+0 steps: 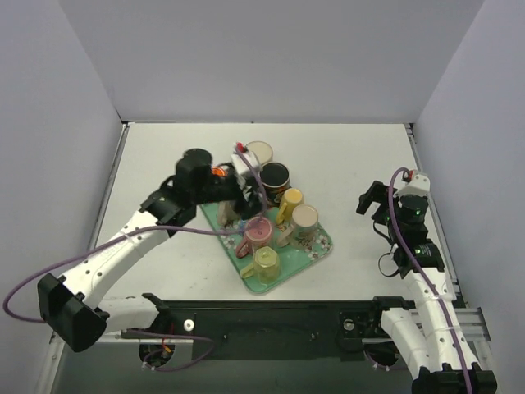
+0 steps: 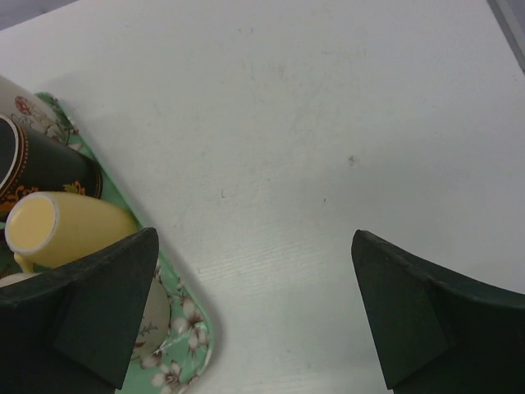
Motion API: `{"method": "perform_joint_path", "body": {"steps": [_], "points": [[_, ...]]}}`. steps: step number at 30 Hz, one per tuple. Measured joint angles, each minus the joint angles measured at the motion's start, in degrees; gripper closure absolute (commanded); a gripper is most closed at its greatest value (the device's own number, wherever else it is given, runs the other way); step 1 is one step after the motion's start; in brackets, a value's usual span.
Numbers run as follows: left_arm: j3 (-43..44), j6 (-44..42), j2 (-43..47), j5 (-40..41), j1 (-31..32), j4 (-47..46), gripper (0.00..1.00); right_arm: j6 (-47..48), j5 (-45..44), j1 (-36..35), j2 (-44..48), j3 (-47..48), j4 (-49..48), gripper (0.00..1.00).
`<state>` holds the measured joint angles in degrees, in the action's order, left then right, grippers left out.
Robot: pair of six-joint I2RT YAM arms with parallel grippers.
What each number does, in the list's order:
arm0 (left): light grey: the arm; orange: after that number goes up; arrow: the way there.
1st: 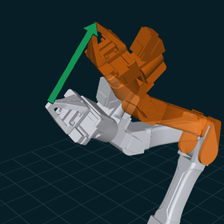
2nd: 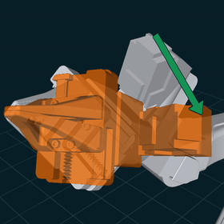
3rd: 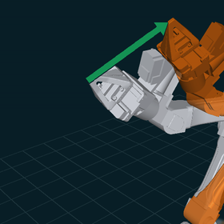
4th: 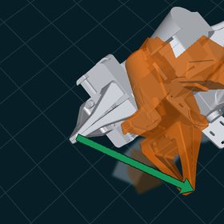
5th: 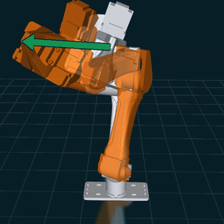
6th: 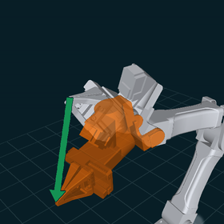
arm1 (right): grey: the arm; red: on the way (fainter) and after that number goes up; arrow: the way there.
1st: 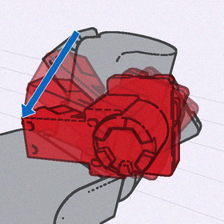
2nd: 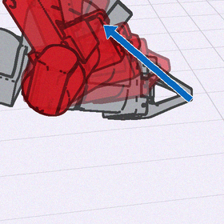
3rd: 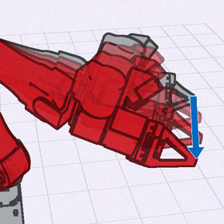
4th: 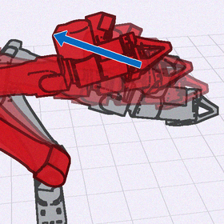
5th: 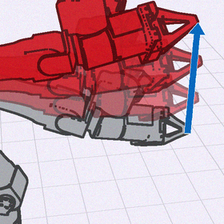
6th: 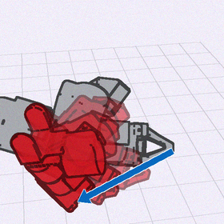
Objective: Turn the mug right side up
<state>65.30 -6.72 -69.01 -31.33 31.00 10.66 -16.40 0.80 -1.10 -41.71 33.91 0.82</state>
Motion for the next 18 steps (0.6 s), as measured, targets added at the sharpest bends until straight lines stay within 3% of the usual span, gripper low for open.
{"method": "perform_joint_path", "body": {"steps": [3,7,11,18], "points": [[1.7,-1.5,-3.4,2.5,13.0,5.7,0.23,-0.5,1.8,0.0,1.1,0.0,3.2,0.0],[1.7,-3.5,-9.7,9.7,21.7,8.5,0.26,-0.8,2.9,0.0,1.6,-0.5,4.9,0.0],[1.6,-4.9,-14.7,16.1,25.8,8.5,0.27,-1.2,3.3,0.0,1.6,-0.7,6.0,0.0],[0.0,-5.3,-19.2,23.5,25.6,4.9,0.33,-1.4,3.7,0.0,1.9,-1.2,6.3,0.0]]}}
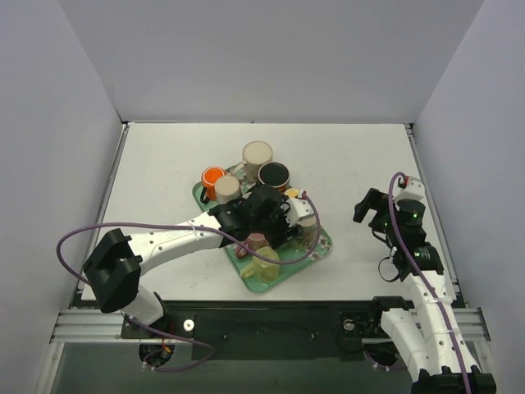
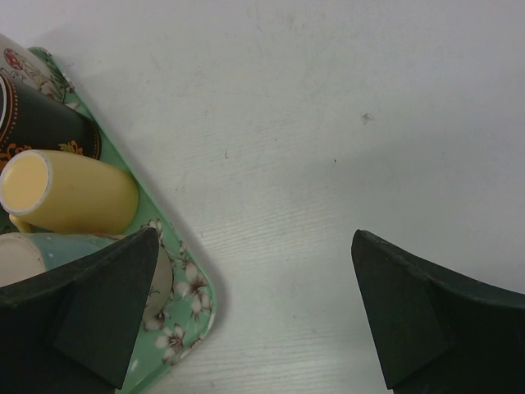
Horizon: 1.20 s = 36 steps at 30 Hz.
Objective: Turn the mug right side up
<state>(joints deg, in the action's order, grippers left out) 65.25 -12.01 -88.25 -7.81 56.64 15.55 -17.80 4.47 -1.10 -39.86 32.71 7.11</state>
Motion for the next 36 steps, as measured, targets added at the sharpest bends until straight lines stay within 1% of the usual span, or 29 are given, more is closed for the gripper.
{"method": "perform_joint_path", "body": {"steps": [4,10,12,14,15,16,17,18,19,21,22,28,31,36], "points": [[-1.4,0.0,-1.0,0.3,-0.1,-1.7,0.35,0.0,0.0,0.0,0.1,-0.5,0.0,0.0],[-2.8,0.4,-5.4,0.8,-0.1,-5.0,0.43,0.0,0.0,0.0,0.2,-1.0,0.0,0.0],[-2.8,0.8,-6.7,1.2,-0.1,-6.2,0.5,0.0,0.0,0.0,0.2,-1.1,0.0,0.0],[-2.8,1.0,-7.6,1.4,-0.3,-7.1,0.59,-0.1,0.1,0.0,0.2,-1.1,0.0,0.0],[-2.8,1.0,-8.0,1.6,-0.4,-7.6,0.61,-0.2,0.1,0.0,0.2,-1.1,0.0,0.0],[-2.8,1.3,-8.2,1.6,-0.5,-7.9,0.66,-0.2,0.2,0.0,0.2,-1.1,0.0,0.0],[-2.8,1.4,-8.5,1.6,-0.6,-8.2,0.68,-0.2,0.4,0.0,0.2,-1.1,0.0,0.0],[-2.8,1.7,-8.7,1.6,-0.7,-8.5,0.76,-0.2,0.5,0.0,0.2,-1.1,0.0,0.0],[-2.8,2.0,-8.9,1.6,-0.9,-8.9,0.8,-0.2,0.5,0.0,0.2,-1.1,0.0,0.0],[-2.8,2.2,-9.2,1.0,-1.2,-9.7,0.97,-0.4,0.8,0.0,0.2,-1.2,0.0,0.0],[-2.8,2.2,-9.2,1.0,-1.2,-9.9,1.0,-0.4,0.9,0.0,0.2,-1.3,0.0,0.0],[-2.8,4.0,-9.2,-1.2,-2.8,-10.3,1.0,-1.5,1.4,0.0,0.7,-1.3,0.8,0.0],[-1.6,7.2,-9.2,-6.1,-6.0,-8.7,1.0,-2.4,2.4,0.0,1.1,0.3,4.6,0.0],[4.7,14.9,-9.2,-15.8,-13.3,0.3,1.0,-6.5,7.5,0.0,4.8,3.8,8.6,0.0]]}}
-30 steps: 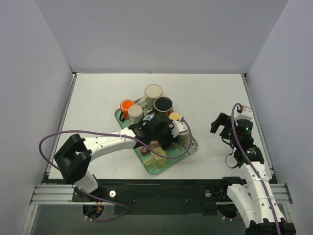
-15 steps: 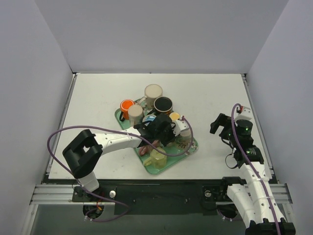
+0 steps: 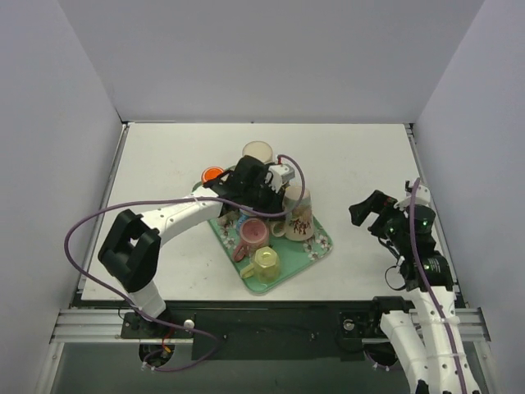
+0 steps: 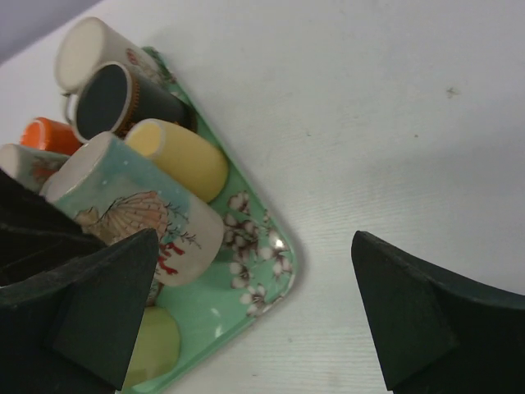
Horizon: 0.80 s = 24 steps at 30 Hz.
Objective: Turn the mug right side up
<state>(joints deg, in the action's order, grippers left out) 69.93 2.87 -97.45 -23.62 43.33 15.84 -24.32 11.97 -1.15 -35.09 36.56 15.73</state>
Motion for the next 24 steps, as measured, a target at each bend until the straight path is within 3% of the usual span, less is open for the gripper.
{"method": "perform_joint_path", "body": {"steps": [4,10,16,24], "points": [[4.3,7.2,0.0,-7.5,-3.9,0.8,1.0,-7.7,4.6,0.0,5.1,0.3,-1.0,0.02],[5.7,18.6,0.1,-15.8,-6.0,-2.2,1.0,-23.5,6.7,-1.9,13.3,-5.8,-12.2,0.12],[5.7,33.2,0.1,-24.0,-7.6,-11.8,1.0,-32.7,2.1,-13.2,15.8,-11.0,-18.9,0.14],[5.7,41.2,0.1,-26.2,-9.0,-18.0,1.0,-35.0,-8.0,-30.0,8.9,-11.1,-24.0,0.15]]}}
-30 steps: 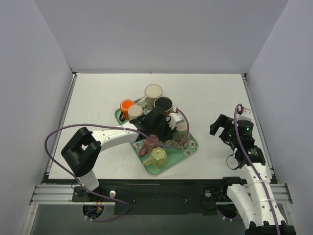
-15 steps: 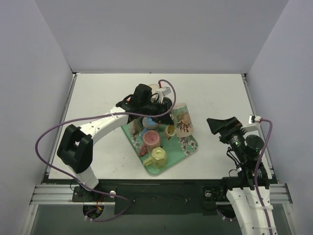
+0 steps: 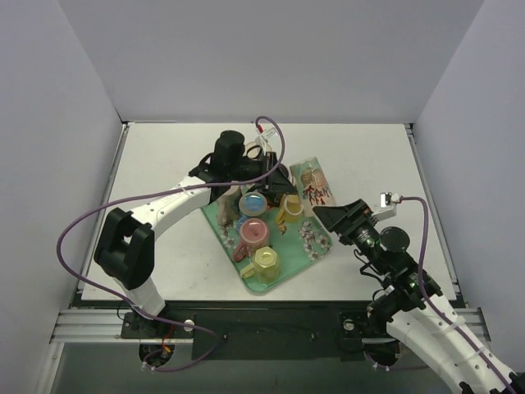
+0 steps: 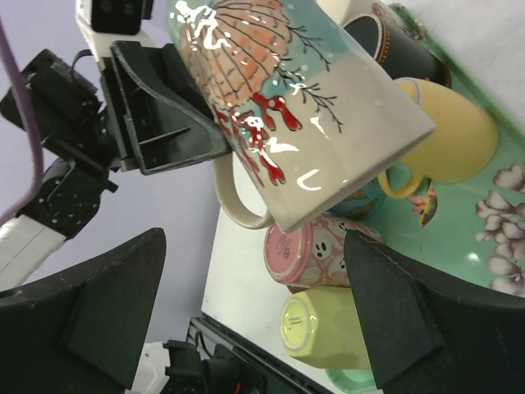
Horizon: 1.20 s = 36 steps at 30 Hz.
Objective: Turn the mug right side up
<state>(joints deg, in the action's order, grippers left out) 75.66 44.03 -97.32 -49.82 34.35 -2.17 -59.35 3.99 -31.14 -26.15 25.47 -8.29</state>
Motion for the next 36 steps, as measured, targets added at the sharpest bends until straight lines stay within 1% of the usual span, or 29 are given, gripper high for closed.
{"method": "perform_joint_path", "body": {"steps": [6,9,13,15,16,19,21,22,23,24,25,26,27,28,29,30,31,33,36], "points": [[-0.1,2.2,0.0,-0.3,-0.3,-1.8,1.0,-1.1,-5.3,-2.7,-1.6,0.0,0.2,0.16],[-1.2,3.6,0.0,-0.9,-0.1,-4.3,1.0,-1.3,-7.1,-2.8,-3.1,-1.2,-5.5,0.21],[-4.2,6.3,0.3,-0.3,0.3,-8.5,1.0,-0.6,-8.1,-2.8,-8.6,-1.8,-11.5,0.25],[-5.2,7.5,0.6,0.0,0.2,-10.2,1.0,-0.6,-8.3,-2.8,-11.5,-1.9,-15.3,0.33],[-5.4,8.0,0.7,0.1,0.2,-11.0,1.0,-0.6,-8.3,-2.8,-12.9,-2.1,-17.3,0.41],[-5.5,8.6,0.8,0.1,0.2,-12.3,1.0,-0.5,-8.8,-2.8,-14.8,-3.0,-22.2,0.55],[-5.5,9.4,0.8,-0.2,0.3,-13.3,1.0,-0.2,-9.9,-2.8,-14.9,-3.4,-24.5,0.73],[-5.6,9.6,0.8,-0.3,0.4,-13.7,1.0,0.2,-9.9,-2.8,-14.9,-3.4,-25.5,0.78],[-5.6,9.9,0.8,-0.3,0.5,-14.0,1.0,0.3,-9.6,-2.9,-14.9,-3.3,-26.9,0.9],[-5.8,10.2,0.7,-0.4,0.6,-14.2,1.0,0.8,-9.3,-3.1,-14.9,-3.1,-28.4,0.98],[-5.9,11.0,0.7,-0.6,0.8,-14.3,1.0,1.9,-8.7,-3.2,-14.8,-2.9,-29.1,1.0],[-5.9,11.5,0.6,-0.9,0.9,-14.1,0.97,3.2,-7.8,-3.5,-14.7,-2.5,-29.8,1.0],[-5.9,12.4,0.4,-1.4,0.9,-13.9,0.87,4.2,-7.6,-3.6,-14.6,-2.1,-29.7,1.0],[-5.9,12.5,0.1,-1.6,1.0,-13.8,0.6,5.5,-7.5,-3.7,-14.3,-1.6,-28.5,1.0],[-5.8,12.5,-0.1,-1.7,1.0,-13.5,0.47,6.5,-7.5,-3.8,-14.1,-0.9,-27.0,1.0],[-5.6,11.8,-0.4,-1.9,1.1,-12.8,0.23,7.5,-7.5,-3.9,-13.7,0.0,-24.6,1.0],[-5.2,10.4,-0.7,-2.2,1.1,-12.0,0.18,8.4,-8.2,-3.9,-13.4,1.2,-21.4,1.0],[-3.3,6.7,-1.2,-1.9,0.9,-8.7,0.16,11.3,-11.4,-3.7,-13.0,4.7,-12.2,1.0],[1.6,-1.4,-1.5,1.1,-0.3,-0.5,0.13,17.9,-16.8,-3.4,-14.0,12.4,3.6,1.0]]}}
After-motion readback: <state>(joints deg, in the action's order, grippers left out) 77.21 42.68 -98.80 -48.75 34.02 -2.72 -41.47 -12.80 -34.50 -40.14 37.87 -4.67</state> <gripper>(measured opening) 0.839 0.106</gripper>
